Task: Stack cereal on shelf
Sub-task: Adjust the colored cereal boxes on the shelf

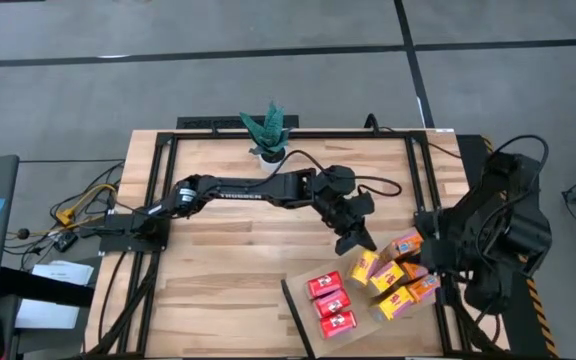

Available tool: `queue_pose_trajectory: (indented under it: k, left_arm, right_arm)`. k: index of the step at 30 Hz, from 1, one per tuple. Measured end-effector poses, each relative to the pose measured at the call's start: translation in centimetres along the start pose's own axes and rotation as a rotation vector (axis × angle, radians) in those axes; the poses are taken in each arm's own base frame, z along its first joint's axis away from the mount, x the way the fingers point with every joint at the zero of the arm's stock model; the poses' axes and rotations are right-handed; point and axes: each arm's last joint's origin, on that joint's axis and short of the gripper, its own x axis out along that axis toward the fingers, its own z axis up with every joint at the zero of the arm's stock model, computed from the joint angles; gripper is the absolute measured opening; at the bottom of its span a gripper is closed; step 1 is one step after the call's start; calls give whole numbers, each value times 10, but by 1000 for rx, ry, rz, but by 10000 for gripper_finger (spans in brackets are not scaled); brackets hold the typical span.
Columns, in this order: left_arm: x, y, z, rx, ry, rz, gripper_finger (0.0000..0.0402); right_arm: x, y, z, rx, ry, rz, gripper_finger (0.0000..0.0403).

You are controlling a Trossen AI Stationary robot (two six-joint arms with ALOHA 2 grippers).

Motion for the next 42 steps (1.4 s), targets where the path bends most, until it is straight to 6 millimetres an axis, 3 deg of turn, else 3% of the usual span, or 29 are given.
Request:
queue_pose_trajectory:
  k: [10, 17, 23, 30, 42]
  left_arm:
    - [-39, -35, 12, 31, 17, 95, 0]
    - [-77, -90, 19, 74, -9, 140, 0]
    - [-99, -132, 14, 130, -63, 242, 0]
    - [-96, -150, 1, 137, -39, 292, 0]
    - [-86, -159, -12, 138, -1, 316, 0]
  right_arm:
    - [10, 6, 19, -80, -41, -8, 5]
    - [41, 18, 41, -211, 3, -13, 5]
    - [42, 6, 60, -256, 10, -56, 5]
    - [57, -22, 77, -295, 68, -117, 5]
    - [76, -39, 89, -356, 148, -95, 5]
